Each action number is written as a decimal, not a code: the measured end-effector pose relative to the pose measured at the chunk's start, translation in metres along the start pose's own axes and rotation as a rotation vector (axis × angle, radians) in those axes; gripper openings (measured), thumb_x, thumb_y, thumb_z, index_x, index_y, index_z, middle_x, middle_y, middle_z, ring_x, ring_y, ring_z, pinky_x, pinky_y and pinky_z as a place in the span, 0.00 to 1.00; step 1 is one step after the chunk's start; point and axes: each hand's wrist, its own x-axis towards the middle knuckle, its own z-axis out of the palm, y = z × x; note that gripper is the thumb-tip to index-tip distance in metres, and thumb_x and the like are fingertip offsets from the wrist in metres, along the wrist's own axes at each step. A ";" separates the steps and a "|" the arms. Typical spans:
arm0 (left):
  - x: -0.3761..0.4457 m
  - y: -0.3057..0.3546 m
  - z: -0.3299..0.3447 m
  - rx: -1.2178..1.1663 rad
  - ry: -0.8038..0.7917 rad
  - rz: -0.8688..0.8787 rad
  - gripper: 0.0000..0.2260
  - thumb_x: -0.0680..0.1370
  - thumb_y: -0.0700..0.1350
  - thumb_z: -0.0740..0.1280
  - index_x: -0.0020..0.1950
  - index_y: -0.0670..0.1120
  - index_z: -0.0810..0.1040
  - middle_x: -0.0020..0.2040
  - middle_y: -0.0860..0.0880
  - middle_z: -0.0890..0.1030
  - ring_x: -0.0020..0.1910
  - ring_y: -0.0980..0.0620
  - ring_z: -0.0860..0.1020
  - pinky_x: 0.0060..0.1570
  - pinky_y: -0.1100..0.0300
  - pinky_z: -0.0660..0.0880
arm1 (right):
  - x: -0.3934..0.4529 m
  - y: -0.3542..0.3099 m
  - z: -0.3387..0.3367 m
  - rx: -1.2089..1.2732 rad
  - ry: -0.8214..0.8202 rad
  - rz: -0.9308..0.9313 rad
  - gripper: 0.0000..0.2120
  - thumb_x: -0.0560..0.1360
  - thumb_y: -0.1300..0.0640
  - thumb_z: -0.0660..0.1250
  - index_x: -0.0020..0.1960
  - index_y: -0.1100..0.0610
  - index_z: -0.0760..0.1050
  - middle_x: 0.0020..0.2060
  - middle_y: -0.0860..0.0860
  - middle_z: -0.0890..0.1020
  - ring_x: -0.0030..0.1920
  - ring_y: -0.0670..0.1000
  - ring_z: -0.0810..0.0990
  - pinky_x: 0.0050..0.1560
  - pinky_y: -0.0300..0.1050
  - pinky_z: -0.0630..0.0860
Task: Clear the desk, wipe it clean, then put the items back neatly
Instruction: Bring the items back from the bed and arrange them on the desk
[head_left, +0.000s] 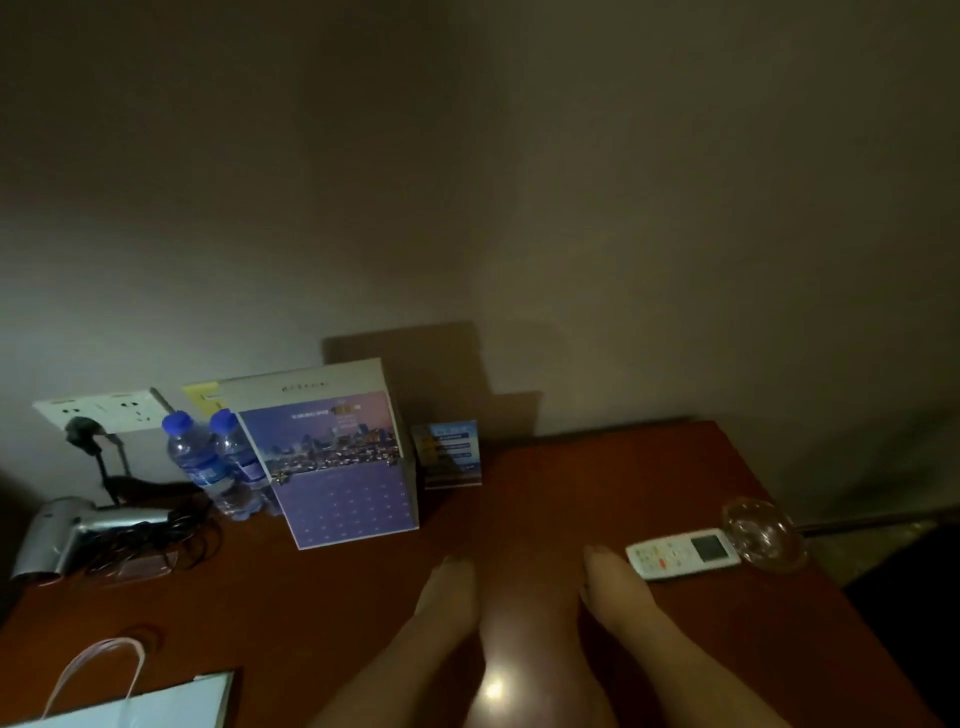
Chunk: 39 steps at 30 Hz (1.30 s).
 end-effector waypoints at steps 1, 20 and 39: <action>-0.008 0.001 0.003 0.034 -0.014 0.024 0.12 0.80 0.43 0.59 0.62 0.45 0.75 0.61 0.47 0.75 0.58 0.51 0.76 0.58 0.59 0.73 | -0.016 -0.001 -0.001 -0.012 0.020 0.021 0.15 0.80 0.63 0.57 0.66 0.58 0.67 0.64 0.54 0.72 0.63 0.52 0.74 0.60 0.41 0.71; -0.238 0.223 0.129 0.358 -0.287 0.864 0.07 0.78 0.39 0.62 0.55 0.46 0.74 0.56 0.48 0.73 0.52 0.52 0.73 0.51 0.60 0.73 | -0.405 0.144 0.033 0.144 0.250 0.569 0.13 0.78 0.62 0.58 0.61 0.63 0.72 0.59 0.60 0.75 0.60 0.59 0.75 0.56 0.47 0.72; -0.787 0.409 0.466 0.839 -0.663 1.906 0.15 0.79 0.40 0.60 0.65 0.41 0.73 0.65 0.42 0.74 0.63 0.45 0.73 0.60 0.57 0.69 | -0.996 0.241 0.259 0.569 0.461 1.779 0.11 0.78 0.60 0.60 0.60 0.61 0.70 0.59 0.59 0.74 0.59 0.58 0.74 0.54 0.47 0.71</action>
